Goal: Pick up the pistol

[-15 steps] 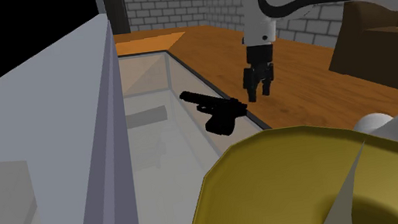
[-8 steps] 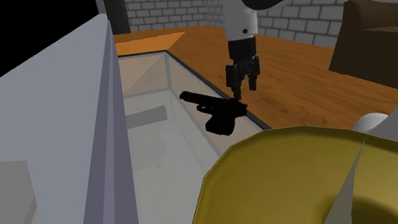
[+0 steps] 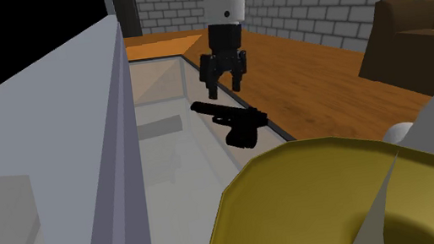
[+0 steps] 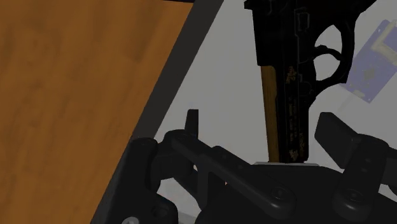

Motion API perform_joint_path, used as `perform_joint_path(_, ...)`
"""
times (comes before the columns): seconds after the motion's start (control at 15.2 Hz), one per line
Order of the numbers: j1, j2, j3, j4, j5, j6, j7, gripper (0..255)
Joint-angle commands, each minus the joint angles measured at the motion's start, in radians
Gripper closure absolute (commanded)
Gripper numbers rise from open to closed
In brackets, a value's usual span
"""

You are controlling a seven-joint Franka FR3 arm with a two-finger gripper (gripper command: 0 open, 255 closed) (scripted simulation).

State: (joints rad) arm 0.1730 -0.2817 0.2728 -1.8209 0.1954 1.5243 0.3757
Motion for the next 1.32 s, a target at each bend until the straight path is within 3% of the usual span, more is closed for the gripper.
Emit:
perform_joint_path(0.0,0.012,0.055,0.033,0.072,-0.009,0.005,0.045,0)
perform_joint_path(0.59,0.015,0.029,0.034,-0.056,-0.001,0.107,0.028,0)
perform_joint_path(0.66,0.015,0.032,0.035,-0.054,-0.002,0.108,0.029,255)
perform_joint_path(1.25,0.015,0.029,0.034,-0.056,-0.001,0.107,0.028,255)
